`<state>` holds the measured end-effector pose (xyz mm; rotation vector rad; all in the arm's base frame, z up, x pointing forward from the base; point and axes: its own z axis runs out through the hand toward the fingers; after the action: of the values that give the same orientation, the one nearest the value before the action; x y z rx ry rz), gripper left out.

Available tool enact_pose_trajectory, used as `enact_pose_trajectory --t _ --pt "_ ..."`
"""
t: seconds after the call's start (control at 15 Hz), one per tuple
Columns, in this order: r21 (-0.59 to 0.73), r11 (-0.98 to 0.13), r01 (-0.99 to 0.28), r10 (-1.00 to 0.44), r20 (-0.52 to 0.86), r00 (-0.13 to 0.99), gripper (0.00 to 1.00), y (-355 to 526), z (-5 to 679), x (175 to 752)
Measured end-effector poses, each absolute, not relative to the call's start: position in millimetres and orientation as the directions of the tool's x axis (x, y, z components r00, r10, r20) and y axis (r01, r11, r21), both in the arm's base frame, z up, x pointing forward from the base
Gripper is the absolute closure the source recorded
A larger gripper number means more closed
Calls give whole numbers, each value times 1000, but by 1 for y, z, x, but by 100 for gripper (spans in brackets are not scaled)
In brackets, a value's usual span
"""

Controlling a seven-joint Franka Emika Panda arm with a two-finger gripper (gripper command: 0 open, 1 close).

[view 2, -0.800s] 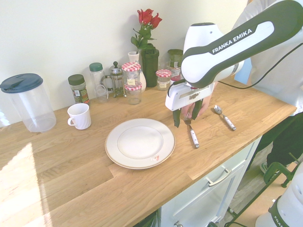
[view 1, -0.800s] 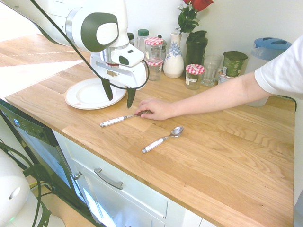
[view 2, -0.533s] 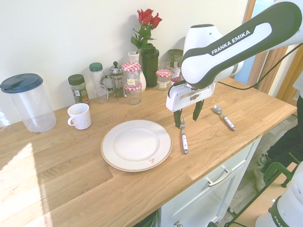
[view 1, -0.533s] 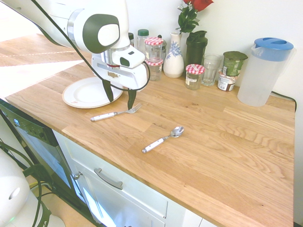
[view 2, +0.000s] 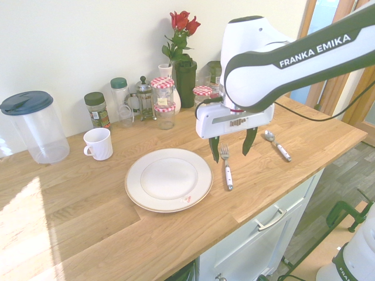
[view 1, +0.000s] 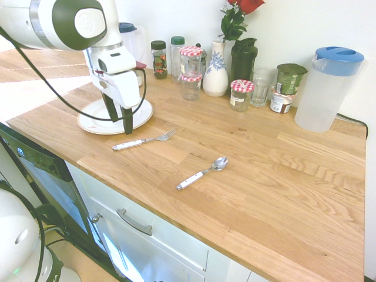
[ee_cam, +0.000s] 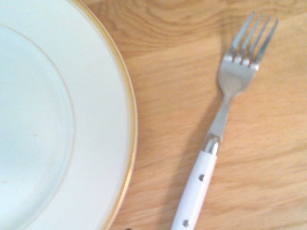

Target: Put the fork into the plate

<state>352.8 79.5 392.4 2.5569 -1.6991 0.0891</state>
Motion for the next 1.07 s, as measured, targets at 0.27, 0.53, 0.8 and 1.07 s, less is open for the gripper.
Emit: enact_pose_trajectory --t 0.27,0.53,0.8,1.07 --pt "22 -241 -970 -963 115 242 0 83 374 341" --pt "-49 -119 -992 -988 101 113 0 80 377 350" --pt "-48 -56 -997 -996 73 52 0 73 355 362" --pt "-56 -9 -998 -999 43 7 0 56 336 375"
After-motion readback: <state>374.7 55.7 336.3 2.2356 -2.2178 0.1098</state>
